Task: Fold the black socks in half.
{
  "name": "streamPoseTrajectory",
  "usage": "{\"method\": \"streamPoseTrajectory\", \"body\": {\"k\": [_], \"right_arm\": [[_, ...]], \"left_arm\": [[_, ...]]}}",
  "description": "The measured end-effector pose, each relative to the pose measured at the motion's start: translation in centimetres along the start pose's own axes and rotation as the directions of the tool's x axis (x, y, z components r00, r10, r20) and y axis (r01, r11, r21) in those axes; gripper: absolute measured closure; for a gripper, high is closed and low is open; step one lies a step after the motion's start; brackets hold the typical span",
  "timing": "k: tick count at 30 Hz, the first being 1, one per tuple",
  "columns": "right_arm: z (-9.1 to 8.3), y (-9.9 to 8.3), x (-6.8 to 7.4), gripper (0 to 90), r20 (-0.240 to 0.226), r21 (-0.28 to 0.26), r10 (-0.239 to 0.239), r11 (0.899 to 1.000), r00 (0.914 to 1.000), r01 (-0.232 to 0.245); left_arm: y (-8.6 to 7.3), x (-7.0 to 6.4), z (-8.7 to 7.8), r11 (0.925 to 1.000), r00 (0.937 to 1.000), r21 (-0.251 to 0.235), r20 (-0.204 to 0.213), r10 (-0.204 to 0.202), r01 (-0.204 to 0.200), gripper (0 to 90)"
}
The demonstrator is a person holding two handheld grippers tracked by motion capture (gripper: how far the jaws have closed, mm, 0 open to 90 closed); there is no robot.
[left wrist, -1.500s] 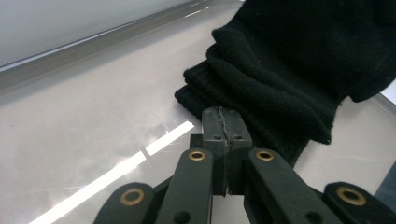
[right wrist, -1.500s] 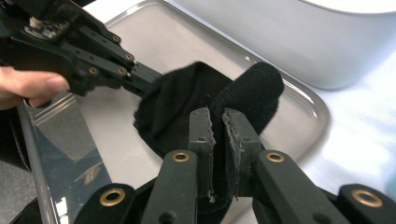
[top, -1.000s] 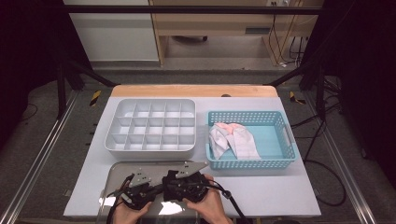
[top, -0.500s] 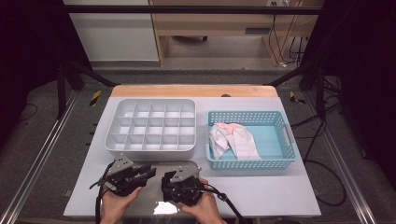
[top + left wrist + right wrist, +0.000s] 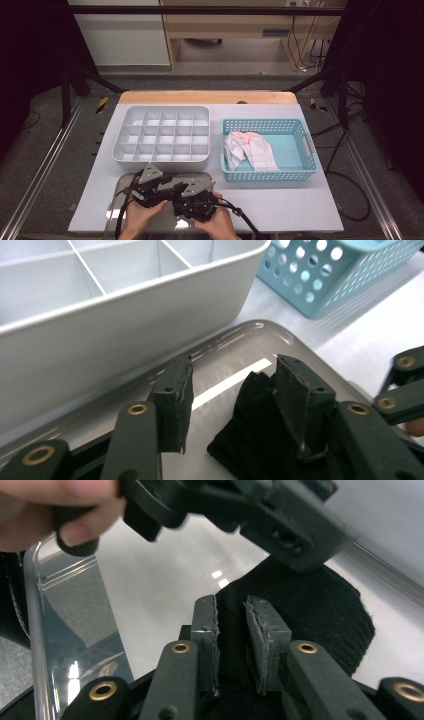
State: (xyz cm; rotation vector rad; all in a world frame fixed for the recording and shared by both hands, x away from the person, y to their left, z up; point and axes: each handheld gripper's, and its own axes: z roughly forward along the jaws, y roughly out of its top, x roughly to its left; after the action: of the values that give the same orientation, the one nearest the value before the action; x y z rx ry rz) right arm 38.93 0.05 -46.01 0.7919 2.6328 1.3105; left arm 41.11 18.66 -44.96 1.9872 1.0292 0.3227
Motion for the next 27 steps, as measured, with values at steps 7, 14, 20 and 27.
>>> {"method": "streamPoseTrajectory", "body": {"k": [7, 14, 20, 27], "right_arm": [[-1.1, -0.1, 0.1, 67.1, -0.012, 0.002, -0.008, 1.000, 0.9999, 0.008], [-3.6, -0.3, -0.8, 66.0, -0.024, -0.054, 0.042, 0.998, 0.9988, -0.043], [-5.6, 0.0, -1.5, 71.2, -0.003, -0.115, 0.060, 0.992, 0.9982, -0.060], [-4.8, -0.6, -1.5, 79.7, 0.014, -0.057, 0.090, 0.994, 0.9958, -0.089]], "left_arm": [[-0.9, 0.2, 0.0, 0.9998, 1.0000, 0.021, -0.006, -0.004, 0.004, 51.5], [-1.6, 0.3, -0.4, 0.9996, 0.9998, 0.022, -0.015, -0.016, 0.017, 52.1], [-1.9, -0.1, -0.7, 0.9996, 0.9997, 0.022, -0.019, -0.015, 0.016, 53.0], [-2.2, -0.4, -1.0, 0.9996, 0.9995, 0.021, -0.024, -0.018, 0.018, 53.3]]}}
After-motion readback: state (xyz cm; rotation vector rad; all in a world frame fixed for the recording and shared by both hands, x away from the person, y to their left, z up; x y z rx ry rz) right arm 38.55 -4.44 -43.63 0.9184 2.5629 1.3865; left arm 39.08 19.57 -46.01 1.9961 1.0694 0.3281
